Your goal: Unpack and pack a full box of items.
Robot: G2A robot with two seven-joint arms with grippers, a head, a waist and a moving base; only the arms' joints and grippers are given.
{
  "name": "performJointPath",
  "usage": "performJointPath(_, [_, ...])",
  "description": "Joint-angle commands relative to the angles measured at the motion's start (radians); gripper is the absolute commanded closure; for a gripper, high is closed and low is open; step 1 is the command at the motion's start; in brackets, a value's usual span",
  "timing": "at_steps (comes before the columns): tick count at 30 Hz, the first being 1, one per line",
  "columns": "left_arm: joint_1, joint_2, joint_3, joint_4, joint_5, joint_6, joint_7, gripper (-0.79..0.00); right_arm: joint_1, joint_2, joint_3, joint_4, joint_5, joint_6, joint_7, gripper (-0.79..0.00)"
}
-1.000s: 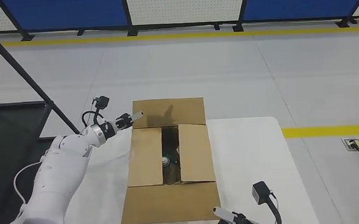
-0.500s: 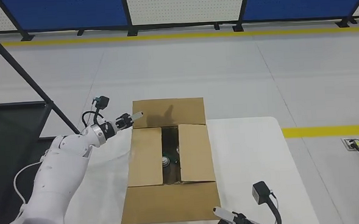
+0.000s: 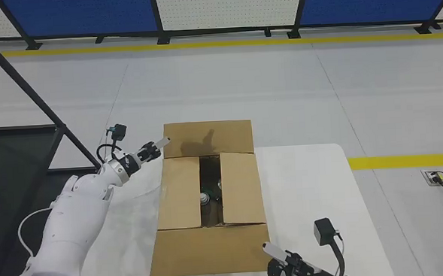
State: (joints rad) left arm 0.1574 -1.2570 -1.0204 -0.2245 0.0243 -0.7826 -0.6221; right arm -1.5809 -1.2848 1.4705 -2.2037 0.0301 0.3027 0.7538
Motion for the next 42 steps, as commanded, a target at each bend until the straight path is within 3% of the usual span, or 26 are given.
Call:
performJointPath(1, [0.015, 0.000, -0.001, -0.025, -0.001, 0.016, 0.006, -0.785, -0.002, 0.000, -0.004, 0.003, 0.001, -0.007, -0.011, -0.785])
performJointPath(9, [0.047, 0.014, -0.005, -0.128, 0.030, 0.094, 0.007, -0.785, -0.007, 0.010, 0.005, 0.014, 0.002, 0.022, -0.012, -0.785])
performJointPath(19, [0.044, 0.002, 0.006, -0.151, 0.036, 0.139, -0.026, -0.785, -0.071, 0.019, 0.069, -0.008, 0.093, -0.017, -0.044, -0.785])
performJointPath(24, [0.043, 0.004, -0.001, -0.151, 0.022, 0.083, -0.047, -0.785, -0.074, 0.028, 0.076, 0.015, 0.088, 0.026, 0.004, -0.785])
performJointPath(33, [0.080, 0.033, -0.037, -0.189, 0.001, -0.067, -0.091, -0.785, 0.033, 0.043, -0.008, 0.082, 0.024, 0.163, 0.085, -0.785])
performJointPath(42, [0.147, 0.074, -0.082, -0.302, 0.001, -0.133, -0.113, -0.785, 0.078, 0.053, -0.048, 0.076, 0.047, 0.142, 0.133, -0.785])
